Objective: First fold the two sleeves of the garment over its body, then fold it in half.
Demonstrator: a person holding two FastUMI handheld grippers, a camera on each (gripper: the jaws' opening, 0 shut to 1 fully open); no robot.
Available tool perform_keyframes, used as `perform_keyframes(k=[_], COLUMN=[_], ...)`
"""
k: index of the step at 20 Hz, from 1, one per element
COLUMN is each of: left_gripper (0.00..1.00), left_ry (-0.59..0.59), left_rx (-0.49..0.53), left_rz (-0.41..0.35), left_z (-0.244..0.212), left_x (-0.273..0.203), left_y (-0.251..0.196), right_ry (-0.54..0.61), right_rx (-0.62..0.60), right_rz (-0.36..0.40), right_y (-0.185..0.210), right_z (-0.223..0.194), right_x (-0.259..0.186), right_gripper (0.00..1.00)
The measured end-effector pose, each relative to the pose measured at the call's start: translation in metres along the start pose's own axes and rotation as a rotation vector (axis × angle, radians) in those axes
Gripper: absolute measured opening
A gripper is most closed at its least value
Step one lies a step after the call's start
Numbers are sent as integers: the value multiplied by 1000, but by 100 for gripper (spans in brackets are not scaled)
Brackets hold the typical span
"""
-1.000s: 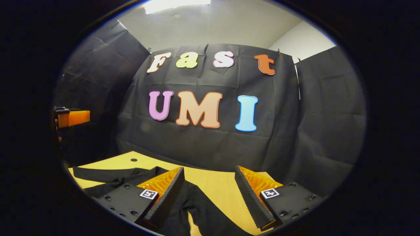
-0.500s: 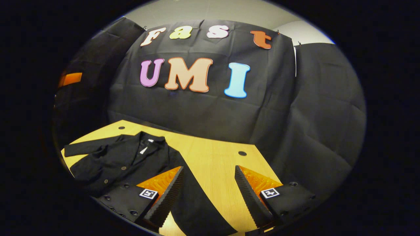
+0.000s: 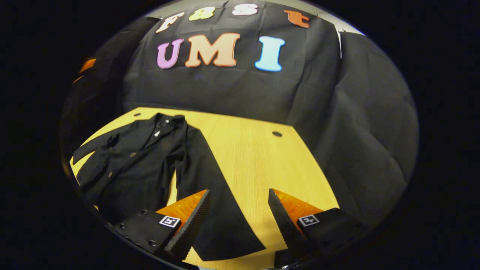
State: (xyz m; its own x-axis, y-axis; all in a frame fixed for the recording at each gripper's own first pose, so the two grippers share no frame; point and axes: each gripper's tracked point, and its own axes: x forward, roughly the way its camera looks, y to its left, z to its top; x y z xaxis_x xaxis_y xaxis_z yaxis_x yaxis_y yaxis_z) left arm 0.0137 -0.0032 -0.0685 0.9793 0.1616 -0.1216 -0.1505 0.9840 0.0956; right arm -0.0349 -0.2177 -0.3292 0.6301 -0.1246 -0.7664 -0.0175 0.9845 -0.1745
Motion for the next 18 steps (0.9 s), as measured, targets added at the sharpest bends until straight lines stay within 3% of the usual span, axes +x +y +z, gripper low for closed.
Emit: perform_keyframes(k=[3,9,18], left_gripper=[95,96,96], left_ry=[6,7,17], left_rx=[1,1,10], left_rz=[0,2,21], left_z=[-3,-3,-7], left_x=[-2,-5,-15], left_y=[-9,-24,-29], right_ry=[127,239,376], right_rx=[-15,-49,105], right_rz=[9,24,107], right_y=[-1,-8,-13], right_z=[-40,-79,-115], right_x=[4,10,12], right_gripper=[99,99,98])
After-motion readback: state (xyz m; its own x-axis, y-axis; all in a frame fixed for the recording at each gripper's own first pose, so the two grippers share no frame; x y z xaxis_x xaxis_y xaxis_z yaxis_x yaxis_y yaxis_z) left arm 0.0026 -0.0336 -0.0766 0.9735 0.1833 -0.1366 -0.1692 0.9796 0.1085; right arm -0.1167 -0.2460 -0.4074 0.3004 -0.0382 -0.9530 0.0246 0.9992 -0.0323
